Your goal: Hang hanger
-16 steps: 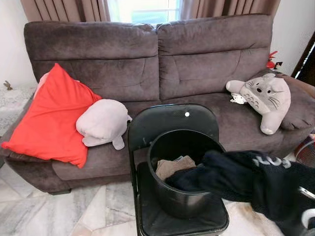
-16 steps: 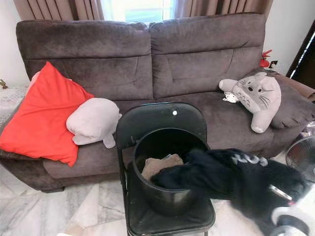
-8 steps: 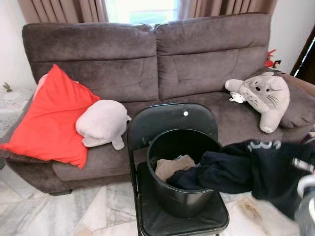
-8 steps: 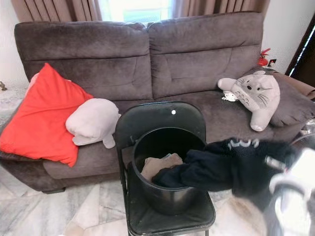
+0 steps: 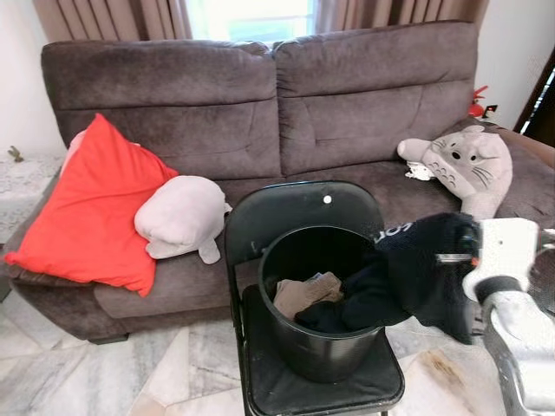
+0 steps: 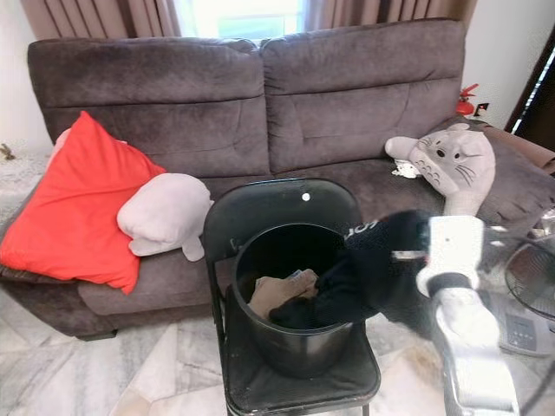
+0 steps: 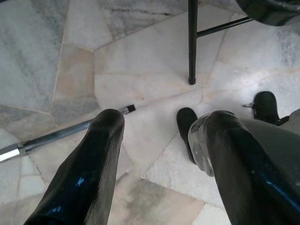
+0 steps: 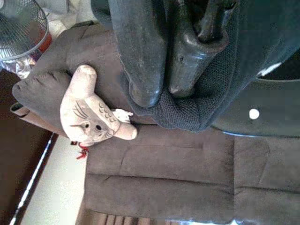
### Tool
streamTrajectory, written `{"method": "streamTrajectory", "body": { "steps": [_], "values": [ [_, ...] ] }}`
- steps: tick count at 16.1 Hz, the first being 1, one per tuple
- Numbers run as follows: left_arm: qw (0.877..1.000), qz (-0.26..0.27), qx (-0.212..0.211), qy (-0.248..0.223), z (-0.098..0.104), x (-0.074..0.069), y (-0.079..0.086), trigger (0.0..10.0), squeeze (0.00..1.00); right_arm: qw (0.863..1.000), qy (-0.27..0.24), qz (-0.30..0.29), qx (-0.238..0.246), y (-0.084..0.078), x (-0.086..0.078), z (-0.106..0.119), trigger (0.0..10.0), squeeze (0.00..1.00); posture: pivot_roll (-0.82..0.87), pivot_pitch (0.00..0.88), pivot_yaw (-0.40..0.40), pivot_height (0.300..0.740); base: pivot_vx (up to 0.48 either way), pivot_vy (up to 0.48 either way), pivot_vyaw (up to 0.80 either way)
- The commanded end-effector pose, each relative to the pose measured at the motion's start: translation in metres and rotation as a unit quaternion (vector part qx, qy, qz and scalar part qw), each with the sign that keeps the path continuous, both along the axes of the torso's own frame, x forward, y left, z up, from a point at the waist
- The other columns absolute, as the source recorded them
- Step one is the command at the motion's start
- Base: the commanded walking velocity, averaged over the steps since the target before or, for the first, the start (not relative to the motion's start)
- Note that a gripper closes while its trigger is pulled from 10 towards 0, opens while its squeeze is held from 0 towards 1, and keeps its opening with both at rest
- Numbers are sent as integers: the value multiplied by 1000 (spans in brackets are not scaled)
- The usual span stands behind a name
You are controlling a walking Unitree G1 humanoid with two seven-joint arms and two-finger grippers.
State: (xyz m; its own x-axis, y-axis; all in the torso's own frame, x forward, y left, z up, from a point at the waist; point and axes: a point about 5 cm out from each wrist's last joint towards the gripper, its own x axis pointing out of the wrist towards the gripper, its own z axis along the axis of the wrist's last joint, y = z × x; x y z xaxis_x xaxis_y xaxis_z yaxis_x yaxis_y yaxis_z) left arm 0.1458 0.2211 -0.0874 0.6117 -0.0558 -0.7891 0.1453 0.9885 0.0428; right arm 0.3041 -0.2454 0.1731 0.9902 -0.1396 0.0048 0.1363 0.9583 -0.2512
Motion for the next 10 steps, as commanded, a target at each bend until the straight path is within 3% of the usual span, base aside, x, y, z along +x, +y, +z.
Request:
{"method": "streamTrajectory", "body": {
  "steps": [1,6,10],
  "values": [
    [1000,-2,5,10,-1,-4,2,10000,0,1000,-5,9,-11,1,3,4,0,0,-67,16,54,740,0,0,0],
    [1000,0,6,9,-1,-3,3,10000,0,992,41,109,-39,27,3,-11,0,0,-63,15,53,740,0,0,0],
    [1000,-2,5,7,-1,-2,3,10000,0,976,111,176,-67,45,0,-41,0,0,-59,8,54,740,0,0,0]
  ]
}}
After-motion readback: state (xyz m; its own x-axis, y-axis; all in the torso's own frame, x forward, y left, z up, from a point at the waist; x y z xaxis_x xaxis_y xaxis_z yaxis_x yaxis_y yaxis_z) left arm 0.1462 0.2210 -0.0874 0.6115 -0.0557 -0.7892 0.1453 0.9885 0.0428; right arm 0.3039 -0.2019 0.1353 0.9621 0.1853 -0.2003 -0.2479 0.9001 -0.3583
